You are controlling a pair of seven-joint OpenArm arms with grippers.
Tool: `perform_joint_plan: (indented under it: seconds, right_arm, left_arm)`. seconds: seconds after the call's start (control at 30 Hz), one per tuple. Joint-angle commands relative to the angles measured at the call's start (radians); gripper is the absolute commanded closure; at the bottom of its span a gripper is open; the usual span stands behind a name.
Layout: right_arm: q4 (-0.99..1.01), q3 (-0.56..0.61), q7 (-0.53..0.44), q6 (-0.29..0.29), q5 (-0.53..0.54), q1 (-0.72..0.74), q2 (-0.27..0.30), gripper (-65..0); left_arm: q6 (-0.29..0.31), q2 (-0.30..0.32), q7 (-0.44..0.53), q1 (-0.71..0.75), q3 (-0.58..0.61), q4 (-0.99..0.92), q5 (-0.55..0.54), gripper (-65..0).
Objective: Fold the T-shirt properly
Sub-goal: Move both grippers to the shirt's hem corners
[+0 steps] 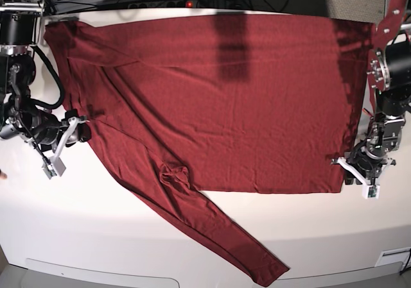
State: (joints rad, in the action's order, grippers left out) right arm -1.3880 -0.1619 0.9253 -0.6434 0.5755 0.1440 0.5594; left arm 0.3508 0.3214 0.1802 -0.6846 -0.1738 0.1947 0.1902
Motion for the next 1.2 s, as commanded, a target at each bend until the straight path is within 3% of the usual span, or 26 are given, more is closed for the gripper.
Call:
perform_joint_plan:
  seconds: [0.0,0.3,0.47,0.63,0.8,0.93,1.17]
  right_arm:
    - [-0.015,-0.008,-0.012,-0.003,0.008,0.023,0.020,-26.9]
    - [-0.015,-0.008,-0.009,-0.003,0.008,0.023,0.019,-26.9]
    - [-0.015,-0.008,-0.001,-0.003,0.008,0.023,0.019,-26.9]
    - [-0.015,-0.008,-0.001,-0.003,0.008,0.023,0.019,-26.9]
    - [-0.015,-0.008,-0.001,-0.003,0.009,0.028,0.019,-26.9]
    - [-0.015,-0.008,-0.002,-0.003,0.009,0.028,0.019,-25.0]
    - [-0.001,-0.008,-0.139,-0.003,-0.016,0.089,0.000,-25.0]
  left_arm:
    - [0.026,0.008,0.023,-0.031,0.000,0.005,-0.007,-17.6]
    - [0.129,0.008,-0.008,-0.030,0.000,-0.005,-0.007,-17.6]
    - [0.129,0.006,-0.038,-0.027,0.000,-0.005,-0.007,-14.0]
    - [0.128,-0.003,-0.048,-0.010,0.000,-0.005,-0.007,-0.2]
    - [0.127,-0.002,0.013,-0.010,0.000,-0.005,-0.009,0.0]
    - [0.129,0.006,0.036,-0.020,0.000,-0.005,-0.110,0.0]
    - [0.129,0.014,0.030,-0.032,0.000,-0.005,-0.146,0.0]
